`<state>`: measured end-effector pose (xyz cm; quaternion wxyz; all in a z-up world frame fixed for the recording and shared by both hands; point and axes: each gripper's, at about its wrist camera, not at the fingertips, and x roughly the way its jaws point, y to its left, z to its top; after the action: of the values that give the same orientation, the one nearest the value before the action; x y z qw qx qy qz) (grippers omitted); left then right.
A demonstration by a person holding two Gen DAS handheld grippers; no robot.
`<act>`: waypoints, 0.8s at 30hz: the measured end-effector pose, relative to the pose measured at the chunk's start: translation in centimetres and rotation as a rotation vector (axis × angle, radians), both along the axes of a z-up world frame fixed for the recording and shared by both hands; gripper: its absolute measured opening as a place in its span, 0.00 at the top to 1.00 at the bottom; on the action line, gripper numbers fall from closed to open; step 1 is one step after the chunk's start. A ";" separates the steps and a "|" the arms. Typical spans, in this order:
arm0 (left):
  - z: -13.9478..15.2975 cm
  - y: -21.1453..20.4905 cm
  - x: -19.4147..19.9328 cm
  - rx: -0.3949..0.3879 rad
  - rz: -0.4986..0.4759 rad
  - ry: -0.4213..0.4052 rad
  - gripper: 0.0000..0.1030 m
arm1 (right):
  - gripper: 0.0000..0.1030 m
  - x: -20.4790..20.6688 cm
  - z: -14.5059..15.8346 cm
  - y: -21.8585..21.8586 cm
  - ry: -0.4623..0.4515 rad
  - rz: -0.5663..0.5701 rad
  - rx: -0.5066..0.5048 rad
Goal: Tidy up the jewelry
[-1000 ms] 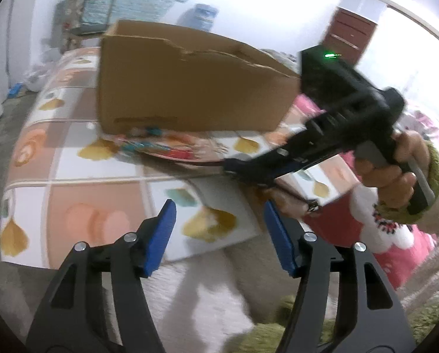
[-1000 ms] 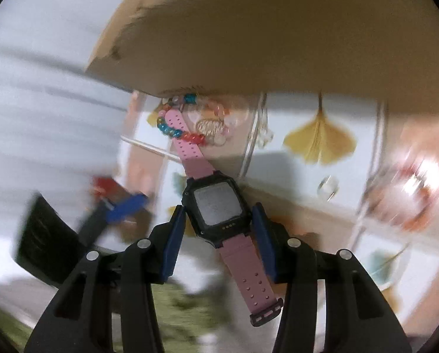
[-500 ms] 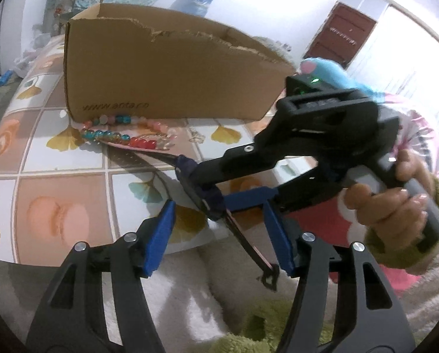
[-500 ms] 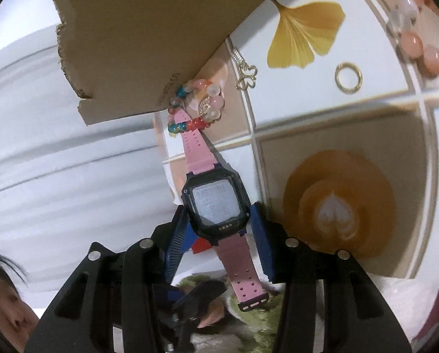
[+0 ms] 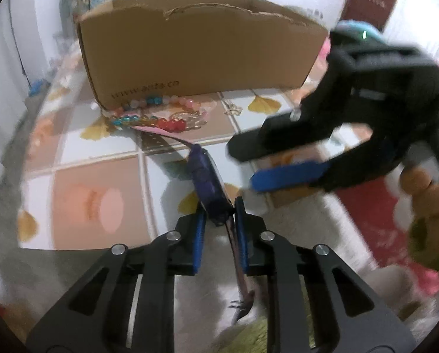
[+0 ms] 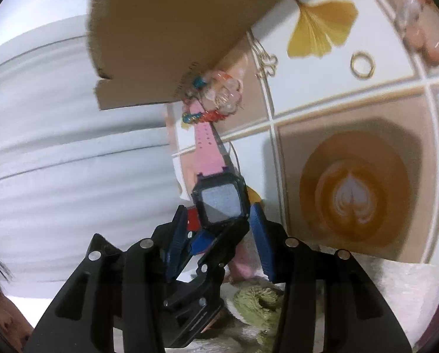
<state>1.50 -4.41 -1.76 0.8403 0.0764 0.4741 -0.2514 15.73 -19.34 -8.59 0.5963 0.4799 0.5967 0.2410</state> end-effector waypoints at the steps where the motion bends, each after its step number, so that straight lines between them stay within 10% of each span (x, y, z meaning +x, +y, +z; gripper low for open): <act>1: 0.2 -0.4 -0.4 0.061 -0.016 -0.026 0.83 | 0.52 -0.3 0.2 -0.1 -0.012 -0.004 -0.004; 10: 0.1 -3.0 -3.4 0.413 -0.161 -0.217 0.84 | 0.52 -2.0 -1.2 -1.1 -0.037 0.020 0.035; 19: -0.1 -4.0 -4.2 0.411 -0.141 -0.230 0.84 | 0.52 0.9 1.5 -0.3 -0.126 0.117 -0.119; 24: 0.1 -3.4 -4.1 0.336 -0.132 -0.187 0.76 | 0.76 1.2 0.1 0.7 -0.124 0.137 -0.131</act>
<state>-2.62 -7.79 -1.66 0.8378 0.2693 0.4234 -0.2153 16.98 -18.68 -8.51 0.6443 0.3822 0.6043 0.2711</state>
